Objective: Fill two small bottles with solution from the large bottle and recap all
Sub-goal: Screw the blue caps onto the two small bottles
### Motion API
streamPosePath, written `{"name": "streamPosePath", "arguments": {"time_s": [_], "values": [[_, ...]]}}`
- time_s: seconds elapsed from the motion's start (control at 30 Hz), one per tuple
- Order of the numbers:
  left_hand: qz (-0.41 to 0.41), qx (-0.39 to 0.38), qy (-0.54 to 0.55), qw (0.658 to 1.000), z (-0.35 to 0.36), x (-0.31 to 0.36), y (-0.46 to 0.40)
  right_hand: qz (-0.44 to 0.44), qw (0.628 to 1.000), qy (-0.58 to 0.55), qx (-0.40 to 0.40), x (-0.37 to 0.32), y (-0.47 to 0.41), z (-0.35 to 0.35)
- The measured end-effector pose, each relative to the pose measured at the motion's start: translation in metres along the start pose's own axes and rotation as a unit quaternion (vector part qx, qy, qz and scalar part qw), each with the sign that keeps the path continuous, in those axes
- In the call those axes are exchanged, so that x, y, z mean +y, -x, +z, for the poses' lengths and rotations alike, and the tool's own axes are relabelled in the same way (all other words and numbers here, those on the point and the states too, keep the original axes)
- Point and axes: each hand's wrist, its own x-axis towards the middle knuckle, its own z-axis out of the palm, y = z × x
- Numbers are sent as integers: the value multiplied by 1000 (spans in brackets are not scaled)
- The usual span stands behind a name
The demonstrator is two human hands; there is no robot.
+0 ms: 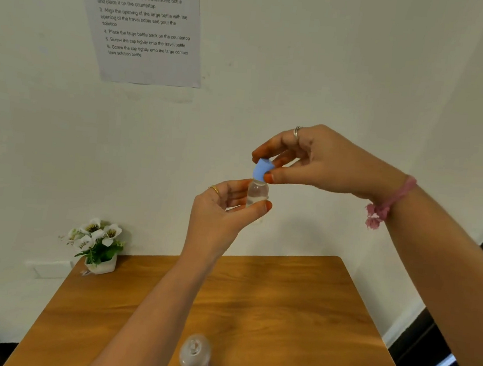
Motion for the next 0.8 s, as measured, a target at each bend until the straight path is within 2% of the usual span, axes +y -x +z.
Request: {"name": "streamPosePath", "arguments": {"time_s": [0.17,0.37,0.53,0.6,0.8], "values": [[-6,6,2,1000,2,-2,0,-13,993,110,-33,-6,-12,-3],[-14,7,12,1000,1,-6,2,9,985,168,-29,-8,-16,0],[-16,12,14,1000,-2,-7,1,21,995,83,-52,-8,-8,-15],[-12,10,16,1000,-3,-7,1,14,994,89,-59,-5,-9,-11],[-17,18,19,1000,-6,-12,2,44,995,94,-1,2,-11,5]]}}
